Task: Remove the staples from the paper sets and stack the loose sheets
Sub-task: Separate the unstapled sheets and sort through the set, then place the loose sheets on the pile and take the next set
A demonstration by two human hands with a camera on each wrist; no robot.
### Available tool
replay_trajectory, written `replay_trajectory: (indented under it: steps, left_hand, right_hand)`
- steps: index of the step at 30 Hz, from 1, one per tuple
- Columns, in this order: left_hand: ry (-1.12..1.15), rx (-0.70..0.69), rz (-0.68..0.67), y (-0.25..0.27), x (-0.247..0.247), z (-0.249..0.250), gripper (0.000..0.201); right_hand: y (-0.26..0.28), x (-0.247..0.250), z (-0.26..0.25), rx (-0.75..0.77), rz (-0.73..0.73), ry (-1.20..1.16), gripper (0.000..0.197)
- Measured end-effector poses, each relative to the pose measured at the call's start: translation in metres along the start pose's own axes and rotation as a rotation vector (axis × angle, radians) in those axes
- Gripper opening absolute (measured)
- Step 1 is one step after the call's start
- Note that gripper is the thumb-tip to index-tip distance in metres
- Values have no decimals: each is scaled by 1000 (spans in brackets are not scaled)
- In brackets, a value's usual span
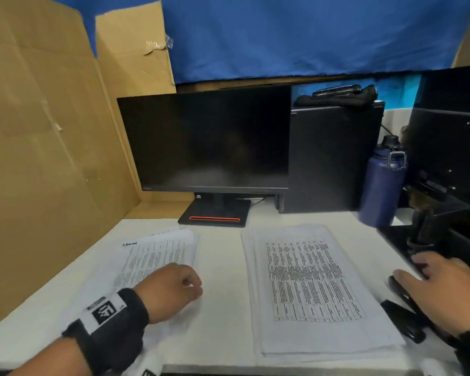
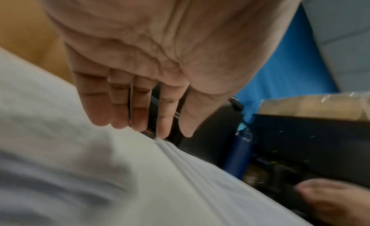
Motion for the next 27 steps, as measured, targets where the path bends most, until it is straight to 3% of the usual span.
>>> replay_trajectory:
  steps: [4,7,9,12,18,23,27]
  left_hand:
    - [-281,318,153,-24,53,-84,27]
    - [-375,507,129,-26,74,-133,59]
    - [-352,554,121,-23,75,-148,59]
    - [-252,573,167,-23,67,-155,54]
    - [-249,588,153,-28,65,-154,58]
    - [-266,491,310,-27,75,-170,38]
    - [-120,427,423,-23,79,-176,16]
  right_hand:
    - [26,13,-32,59,36,-82,68]
    - [56,19,-64,97,-2,-70,66]
    - [74,18,-84,171,-77,-50,56]
    - [102,15,-111,285,-128,-22,39]
    - [139,1,-140,496,-173,23,38]
    - [154,4,-151,568,-157,37,38]
    - [157,5,-154,611,-149,72,41]
Point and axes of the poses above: each hand's wrist, its own y-axis away from the middle knuckle, its own x-axis out of the back of the hand, z = x × y, the point moved 4 cm from there along -y, towards the middle knuckle, and after that the axes turned 2 degrees about x, right-handed, at the moved point
